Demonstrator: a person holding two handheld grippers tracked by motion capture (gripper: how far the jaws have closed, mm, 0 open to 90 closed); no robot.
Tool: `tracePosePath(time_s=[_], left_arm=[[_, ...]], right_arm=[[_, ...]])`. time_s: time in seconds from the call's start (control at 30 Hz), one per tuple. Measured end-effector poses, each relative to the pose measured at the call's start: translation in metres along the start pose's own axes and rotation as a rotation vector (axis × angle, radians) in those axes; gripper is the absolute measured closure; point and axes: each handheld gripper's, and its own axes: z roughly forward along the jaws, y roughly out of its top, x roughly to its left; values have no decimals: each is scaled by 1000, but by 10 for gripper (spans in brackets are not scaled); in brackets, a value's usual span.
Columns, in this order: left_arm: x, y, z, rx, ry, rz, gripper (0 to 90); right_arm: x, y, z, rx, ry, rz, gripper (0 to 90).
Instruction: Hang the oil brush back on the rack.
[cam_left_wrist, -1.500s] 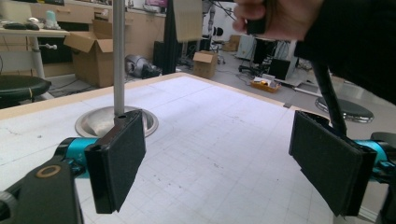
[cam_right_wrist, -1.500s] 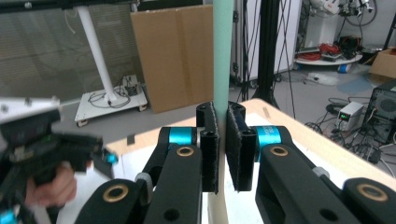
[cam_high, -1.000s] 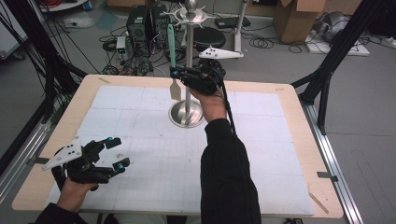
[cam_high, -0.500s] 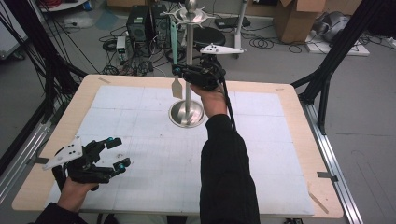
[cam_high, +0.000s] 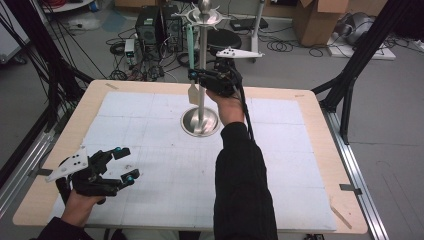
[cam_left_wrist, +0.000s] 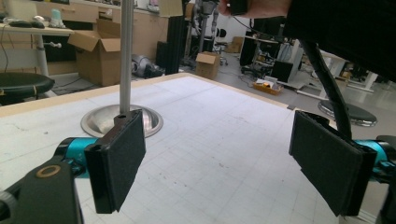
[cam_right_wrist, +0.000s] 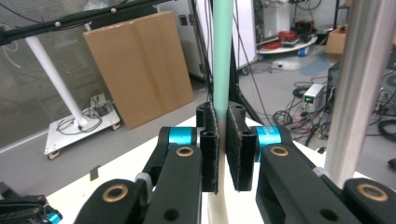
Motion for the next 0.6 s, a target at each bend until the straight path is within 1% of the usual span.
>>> tracePosePath(time_s=[0.03,0.07,0.1,0.13,0.17,0.23,0.3,0.37,0.43,0.5,0.53,0.57,0.6], left_arm=[[0,0,0,0,0,0,188],[0,-1,0,-4,0,-7,189],[0,-1,0,-4,0,-7,189],[1,-2,0,-12,-2,-14,189],[1,-2,0,-11,1,-11,188],[1,-2,0,-12,3,-13,187],[1,-3,0,-12,7,-11,187],[2,-3,0,-11,13,-10,186],[2,-4,0,-12,16,-10,184],[3,-5,1,-21,26,5,180],[3,-5,1,-21,26,5,177],[4,-5,1,-29,28,15,176],[4,-5,1,-32,31,21,176]], right_arm=[[0,-1,-2,-4,-13,-6,829],[1,-1,-3,-5,-31,-18,747],[1,-1,-3,-5,-31,-18,747],[1,-4,-7,12,-77,-53,558],[1,-6,-8,18,-88,-57,520],[1,-12,-15,11,-108,-75,465],[1,-21,-24,16,-140,-86,364],[0,-30,-33,3,-150,-98,327],[-1,-41,-45,3,-163,-111,273],[-2,-54,-57,8,-175,-119,234],[-2,-54,-57,8,-175,-119,234],[-4,-68,-70,29,-197,-131,223],[-3,-73,-74,36,-201,-136,217]])
